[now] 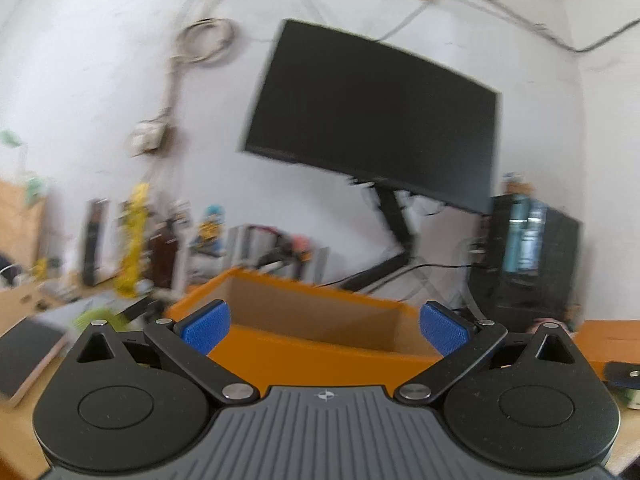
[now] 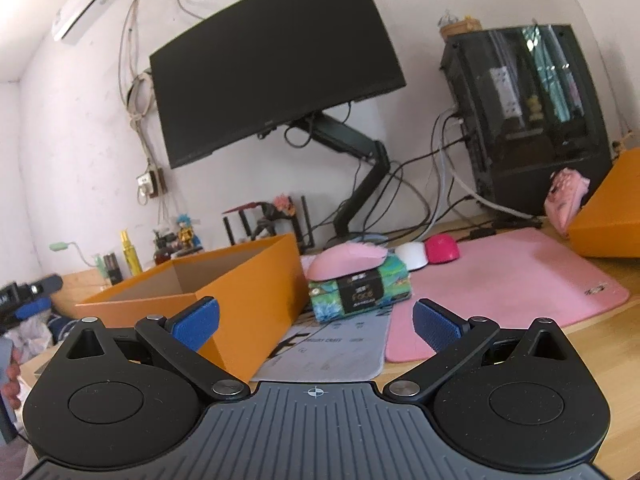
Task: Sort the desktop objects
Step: 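Move the left tool toward the pink mouse on the patterned pad, then close the left gripper on the pink mouse, then lift the pink mouse with the left gripper and carry it toward the box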
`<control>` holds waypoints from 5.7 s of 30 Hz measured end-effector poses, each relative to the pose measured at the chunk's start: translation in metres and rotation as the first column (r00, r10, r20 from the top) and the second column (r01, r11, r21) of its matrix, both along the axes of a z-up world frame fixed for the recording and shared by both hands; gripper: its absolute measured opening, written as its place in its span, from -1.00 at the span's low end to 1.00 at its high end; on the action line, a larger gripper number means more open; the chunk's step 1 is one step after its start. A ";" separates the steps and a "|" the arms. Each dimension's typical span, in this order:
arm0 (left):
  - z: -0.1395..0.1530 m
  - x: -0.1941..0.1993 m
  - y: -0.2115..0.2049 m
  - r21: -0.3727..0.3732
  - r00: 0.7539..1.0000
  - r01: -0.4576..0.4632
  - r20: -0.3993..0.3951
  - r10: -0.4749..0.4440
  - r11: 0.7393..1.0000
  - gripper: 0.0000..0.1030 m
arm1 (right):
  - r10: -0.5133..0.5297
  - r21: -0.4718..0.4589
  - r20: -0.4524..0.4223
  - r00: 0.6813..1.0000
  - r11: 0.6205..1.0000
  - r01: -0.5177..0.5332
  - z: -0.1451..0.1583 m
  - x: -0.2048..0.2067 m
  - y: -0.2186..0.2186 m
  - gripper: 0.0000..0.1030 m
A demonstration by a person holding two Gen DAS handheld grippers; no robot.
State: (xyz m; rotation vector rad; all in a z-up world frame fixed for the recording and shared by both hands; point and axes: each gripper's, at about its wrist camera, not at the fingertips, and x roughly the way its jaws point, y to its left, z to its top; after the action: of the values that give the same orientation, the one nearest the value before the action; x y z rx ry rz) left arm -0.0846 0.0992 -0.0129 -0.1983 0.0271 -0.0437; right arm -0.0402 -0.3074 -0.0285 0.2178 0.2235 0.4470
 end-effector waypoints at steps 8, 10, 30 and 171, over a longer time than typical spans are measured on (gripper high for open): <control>0.051 0.039 -0.039 0.209 0.967 0.232 0.059 -0.249 0.950 1.00 | -0.061 -0.002 0.032 0.998 0.998 0.061 0.003 -0.014 -0.015 1.00; 0.064 0.054 -0.051 0.250 0.948 0.297 0.041 -0.316 0.922 1.00 | -0.065 0.012 0.032 0.997 0.998 0.065 0.003 -0.015 -0.019 1.00; 0.068 0.234 -0.158 0.211 0.744 0.631 -0.438 -0.505 0.746 1.00 | -0.037 0.132 -0.072 0.997 0.990 0.047 -0.007 0.001 -0.032 1.00; 0.109 0.182 -0.041 0.233 0.878 0.401 -0.372 -0.300 0.886 0.19 | 0.029 0.236 -0.290 0.956 0.971 0.042 -0.034 0.032 -0.034 1.00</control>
State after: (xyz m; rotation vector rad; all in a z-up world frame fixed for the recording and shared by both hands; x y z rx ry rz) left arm 0.0975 0.0586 0.0965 0.1149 0.4027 -0.3739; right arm -0.0085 -0.3415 -0.0625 0.5235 0.4598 0.4341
